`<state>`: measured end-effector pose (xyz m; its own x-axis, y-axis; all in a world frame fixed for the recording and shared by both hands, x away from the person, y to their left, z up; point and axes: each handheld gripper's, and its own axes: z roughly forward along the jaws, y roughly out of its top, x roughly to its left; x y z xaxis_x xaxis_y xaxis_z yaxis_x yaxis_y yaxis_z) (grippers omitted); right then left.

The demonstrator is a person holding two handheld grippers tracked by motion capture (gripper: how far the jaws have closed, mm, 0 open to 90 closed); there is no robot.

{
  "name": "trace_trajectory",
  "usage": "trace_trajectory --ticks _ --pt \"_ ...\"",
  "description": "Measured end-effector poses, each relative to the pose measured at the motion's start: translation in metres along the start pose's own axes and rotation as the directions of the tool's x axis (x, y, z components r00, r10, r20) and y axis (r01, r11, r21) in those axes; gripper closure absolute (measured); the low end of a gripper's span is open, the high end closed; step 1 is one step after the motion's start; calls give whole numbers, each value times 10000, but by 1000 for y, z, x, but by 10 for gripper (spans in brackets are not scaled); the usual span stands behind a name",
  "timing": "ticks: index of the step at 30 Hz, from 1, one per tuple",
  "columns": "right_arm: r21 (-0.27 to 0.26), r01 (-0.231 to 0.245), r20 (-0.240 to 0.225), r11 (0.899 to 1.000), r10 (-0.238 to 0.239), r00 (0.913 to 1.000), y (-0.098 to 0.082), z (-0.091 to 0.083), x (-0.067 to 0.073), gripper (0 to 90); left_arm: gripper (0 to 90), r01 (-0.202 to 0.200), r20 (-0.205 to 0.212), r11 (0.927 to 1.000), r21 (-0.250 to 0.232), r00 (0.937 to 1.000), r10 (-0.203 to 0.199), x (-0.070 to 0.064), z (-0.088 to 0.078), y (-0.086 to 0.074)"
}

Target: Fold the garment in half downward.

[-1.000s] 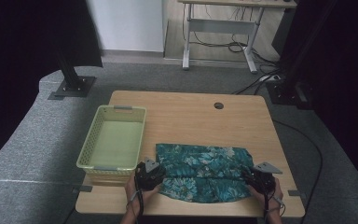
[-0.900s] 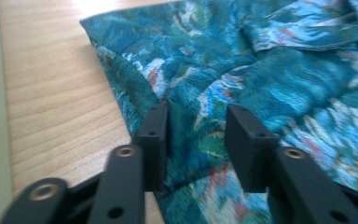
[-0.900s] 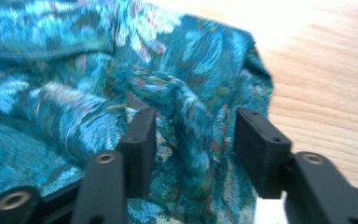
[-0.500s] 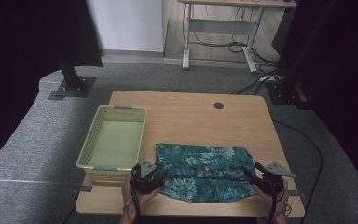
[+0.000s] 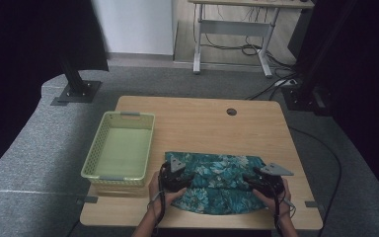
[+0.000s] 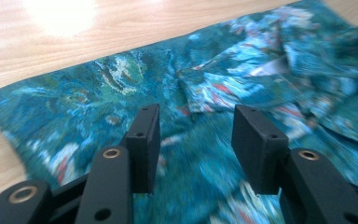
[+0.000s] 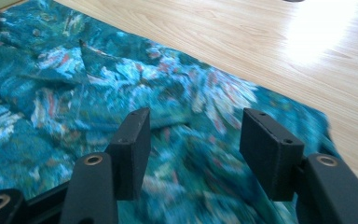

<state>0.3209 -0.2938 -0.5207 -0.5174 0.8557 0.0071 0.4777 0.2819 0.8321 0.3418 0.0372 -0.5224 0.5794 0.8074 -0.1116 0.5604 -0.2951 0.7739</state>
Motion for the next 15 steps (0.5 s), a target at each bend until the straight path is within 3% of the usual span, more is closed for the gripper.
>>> trace_trajectory --ticks 3,7,15 --pt "260 12 -110 9997 -9 9999 8 13 2 432 531 180 133 9997 172 9997 -182 2 11 8" --pt "564 -7 -173 9984 17 9998 16 29 1 435 533 22 202 9990 448 9998 -31 0 21 15" --pt "1131 162 -289 9934 -130 9995 21 49 9 436 532 135 278 9976 684 9995 -154 -3 37 17"
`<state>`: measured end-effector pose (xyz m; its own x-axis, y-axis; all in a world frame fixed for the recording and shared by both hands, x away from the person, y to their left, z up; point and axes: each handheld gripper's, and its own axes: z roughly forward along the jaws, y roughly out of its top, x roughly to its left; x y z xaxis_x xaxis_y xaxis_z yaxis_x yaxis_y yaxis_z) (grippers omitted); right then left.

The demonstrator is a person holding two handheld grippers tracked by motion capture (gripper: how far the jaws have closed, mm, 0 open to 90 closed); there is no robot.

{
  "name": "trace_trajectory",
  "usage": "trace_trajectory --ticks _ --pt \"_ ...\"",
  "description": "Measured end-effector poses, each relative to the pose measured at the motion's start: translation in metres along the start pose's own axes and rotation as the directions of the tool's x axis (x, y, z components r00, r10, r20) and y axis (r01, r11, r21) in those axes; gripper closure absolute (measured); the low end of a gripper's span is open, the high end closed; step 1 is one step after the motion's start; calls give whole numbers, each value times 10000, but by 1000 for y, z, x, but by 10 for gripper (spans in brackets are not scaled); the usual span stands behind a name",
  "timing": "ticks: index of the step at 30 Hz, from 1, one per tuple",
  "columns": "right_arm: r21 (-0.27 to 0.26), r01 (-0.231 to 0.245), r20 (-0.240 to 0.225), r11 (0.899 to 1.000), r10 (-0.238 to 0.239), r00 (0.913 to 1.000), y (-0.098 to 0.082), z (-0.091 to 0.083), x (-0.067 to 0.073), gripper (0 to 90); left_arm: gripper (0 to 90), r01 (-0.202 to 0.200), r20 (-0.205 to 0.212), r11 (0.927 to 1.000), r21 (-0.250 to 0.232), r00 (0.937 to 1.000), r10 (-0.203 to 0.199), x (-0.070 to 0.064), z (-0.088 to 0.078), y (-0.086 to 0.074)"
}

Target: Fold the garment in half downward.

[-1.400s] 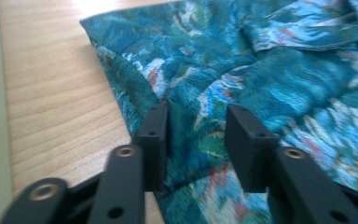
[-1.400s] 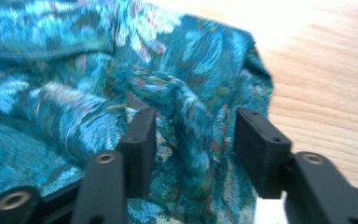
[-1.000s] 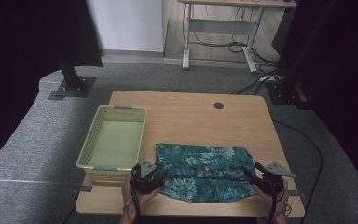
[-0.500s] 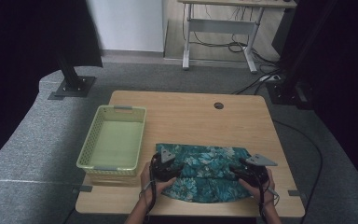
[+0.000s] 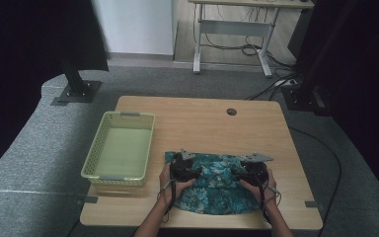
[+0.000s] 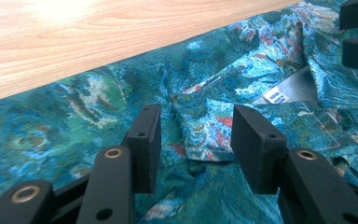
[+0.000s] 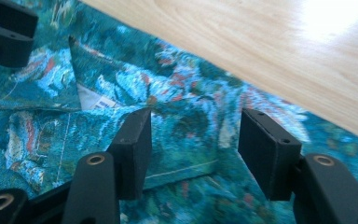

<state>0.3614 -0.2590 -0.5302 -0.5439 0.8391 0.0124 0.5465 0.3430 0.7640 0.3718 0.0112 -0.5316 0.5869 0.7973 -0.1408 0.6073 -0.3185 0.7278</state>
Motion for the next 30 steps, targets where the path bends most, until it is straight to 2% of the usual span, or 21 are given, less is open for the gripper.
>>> trace_trajectory --ticks 6,10,14,21,23,26,30 --pt "502 12 15 9987 -13 10000 -4 11 3 442 557 -133 -149 9995 297 9998 138 -6 11 -4" --pt "596 -99 -61 9982 102 9999 -8 14 3 455 635 -269 -161 9994 210 9995 272 -8 14 -7" --pt "474 -156 -301 9988 170 9994 -12 16 3 553 707 -712 -444 9974 89 9964 715 -12 15 -9" --pt "327 186 -421 9993 -173 9990 -13 14 11 756 842 -1100 -641 9939 -36 9919 1095 -17 13 -10" --pt "304 358 -280 9989 -349 9990 -13 13 13 804 852 -1120 -580 9937 -68 9921 1114 -16 13 -10" --pt "316 478 -266 9984 -469 9985 -12 12 14 826 856 -971 -376 9952 -94 9946 967 -14 12 -9" --pt "125 366 -370 9993 -361 9987 -9 5 13 832 857 -844 -174 9959 -313 9963 839 -12 4 -7"
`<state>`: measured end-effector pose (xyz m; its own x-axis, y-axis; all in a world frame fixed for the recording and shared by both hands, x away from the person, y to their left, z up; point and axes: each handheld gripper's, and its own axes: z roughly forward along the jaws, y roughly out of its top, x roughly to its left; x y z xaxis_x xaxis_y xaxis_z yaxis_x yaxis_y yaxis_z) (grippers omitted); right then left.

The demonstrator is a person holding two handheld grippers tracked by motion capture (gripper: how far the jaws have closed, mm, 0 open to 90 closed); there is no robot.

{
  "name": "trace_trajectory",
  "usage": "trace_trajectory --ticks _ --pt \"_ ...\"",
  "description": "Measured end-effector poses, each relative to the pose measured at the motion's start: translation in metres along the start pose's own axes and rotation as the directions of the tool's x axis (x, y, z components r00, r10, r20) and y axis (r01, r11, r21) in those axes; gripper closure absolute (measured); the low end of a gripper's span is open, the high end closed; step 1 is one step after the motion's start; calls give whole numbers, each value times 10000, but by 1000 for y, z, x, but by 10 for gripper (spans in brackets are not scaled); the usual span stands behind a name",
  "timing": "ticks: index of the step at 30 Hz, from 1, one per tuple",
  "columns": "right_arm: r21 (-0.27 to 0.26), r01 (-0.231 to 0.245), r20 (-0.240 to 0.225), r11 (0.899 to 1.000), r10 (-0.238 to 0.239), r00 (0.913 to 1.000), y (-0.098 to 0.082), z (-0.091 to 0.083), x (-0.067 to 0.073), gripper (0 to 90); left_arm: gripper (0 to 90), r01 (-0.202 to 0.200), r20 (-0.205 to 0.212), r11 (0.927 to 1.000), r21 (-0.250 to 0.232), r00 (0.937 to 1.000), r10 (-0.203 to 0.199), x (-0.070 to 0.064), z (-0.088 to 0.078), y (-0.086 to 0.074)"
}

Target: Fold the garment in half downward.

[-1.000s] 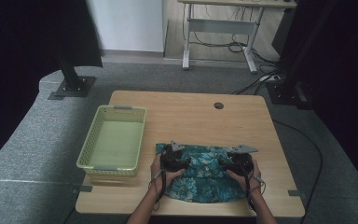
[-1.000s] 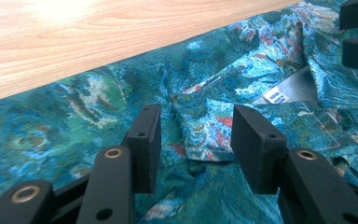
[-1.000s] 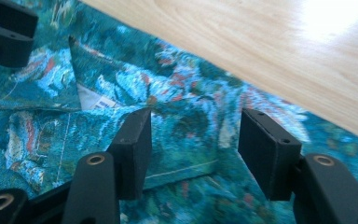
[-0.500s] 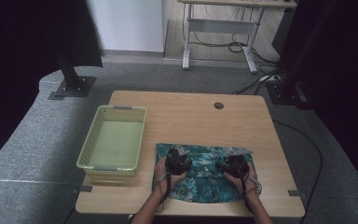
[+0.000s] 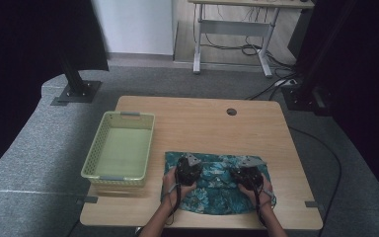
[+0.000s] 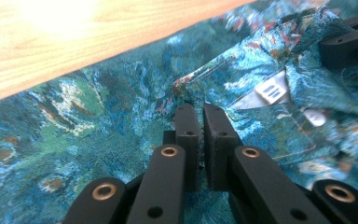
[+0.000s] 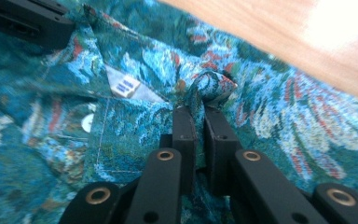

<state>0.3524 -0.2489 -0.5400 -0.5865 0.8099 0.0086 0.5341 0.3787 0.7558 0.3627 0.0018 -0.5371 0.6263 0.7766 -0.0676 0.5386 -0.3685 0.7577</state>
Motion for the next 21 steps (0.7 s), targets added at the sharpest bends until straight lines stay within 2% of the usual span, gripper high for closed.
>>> trace_trajectory --ticks 9,17,21 --pt "-345 -147 -298 9993 136 9995 0 -18 5 831 857 50 391 9990 -436 9992 -33 -2 -18 2" --pt "-616 -376 -781 9974 328 9964 -8 -30 9 831 857 -26 655 9987 -512 9978 59 -5 -30 -1" --pt "-722 -388 -860 9966 326 9958 -10 -36 12 831 856 -108 711 9986 -516 9974 144 -8 -33 -4"
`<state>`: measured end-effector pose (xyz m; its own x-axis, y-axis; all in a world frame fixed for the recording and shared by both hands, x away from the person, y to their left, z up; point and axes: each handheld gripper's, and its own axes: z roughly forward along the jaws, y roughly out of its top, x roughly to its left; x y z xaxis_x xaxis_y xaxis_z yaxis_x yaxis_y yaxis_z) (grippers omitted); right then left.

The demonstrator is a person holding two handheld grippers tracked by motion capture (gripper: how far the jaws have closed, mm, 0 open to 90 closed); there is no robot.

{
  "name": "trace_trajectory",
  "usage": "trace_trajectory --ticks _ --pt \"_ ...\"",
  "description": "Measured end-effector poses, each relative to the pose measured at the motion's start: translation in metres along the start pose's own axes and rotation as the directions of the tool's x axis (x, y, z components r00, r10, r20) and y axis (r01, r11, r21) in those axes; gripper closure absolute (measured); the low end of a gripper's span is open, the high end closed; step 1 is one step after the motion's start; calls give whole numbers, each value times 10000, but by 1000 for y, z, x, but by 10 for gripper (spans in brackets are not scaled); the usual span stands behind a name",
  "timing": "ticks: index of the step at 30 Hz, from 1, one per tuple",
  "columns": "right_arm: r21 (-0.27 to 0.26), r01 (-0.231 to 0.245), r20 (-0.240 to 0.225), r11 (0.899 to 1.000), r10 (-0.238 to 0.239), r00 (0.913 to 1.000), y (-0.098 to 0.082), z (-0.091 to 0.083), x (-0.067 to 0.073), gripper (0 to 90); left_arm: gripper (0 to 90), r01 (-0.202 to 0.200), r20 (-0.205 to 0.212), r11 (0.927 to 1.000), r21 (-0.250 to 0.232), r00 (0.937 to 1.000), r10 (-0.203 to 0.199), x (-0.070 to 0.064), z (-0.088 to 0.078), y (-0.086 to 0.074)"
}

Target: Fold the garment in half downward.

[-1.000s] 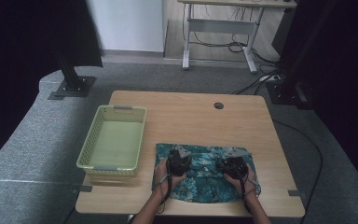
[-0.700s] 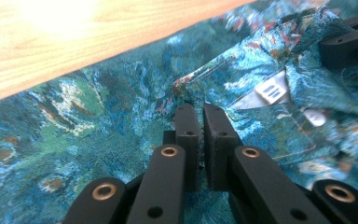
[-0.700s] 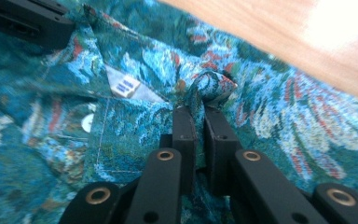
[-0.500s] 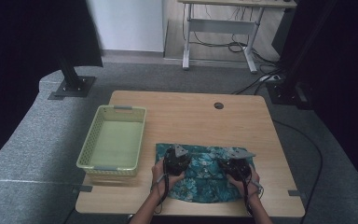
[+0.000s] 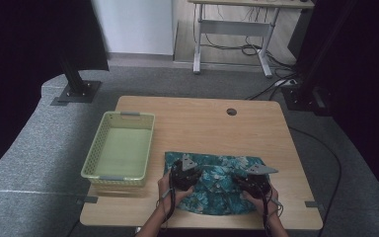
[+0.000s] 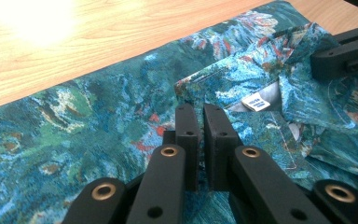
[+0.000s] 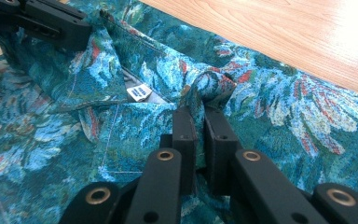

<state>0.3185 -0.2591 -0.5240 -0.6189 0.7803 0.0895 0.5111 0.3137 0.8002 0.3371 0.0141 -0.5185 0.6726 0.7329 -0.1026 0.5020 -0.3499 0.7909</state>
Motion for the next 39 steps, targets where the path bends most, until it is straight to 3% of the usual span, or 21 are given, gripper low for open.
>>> trace_trajectory --ticks 10,21,29,39 --pt "-205 -80 -238 9998 75 9997 -3 -11 5 831 856 -112 246 9999 -83 9996 114 -5 -11 -3" --pt "-321 -138 -592 9994 119 9982 -17 -27 19 832 856 -188 712 9996 -233 9973 205 -21 -28 -13" --pt "-160 -224 -726 9996 212 9971 -30 -33 28 832 855 -154 914 9999 10 9957 153 -30 -31 -27" --pt "374 -381 -674 9986 406 9969 -46 -31 32 829 843 184 1026 9979 624 9944 -247 -26 -23 -49"
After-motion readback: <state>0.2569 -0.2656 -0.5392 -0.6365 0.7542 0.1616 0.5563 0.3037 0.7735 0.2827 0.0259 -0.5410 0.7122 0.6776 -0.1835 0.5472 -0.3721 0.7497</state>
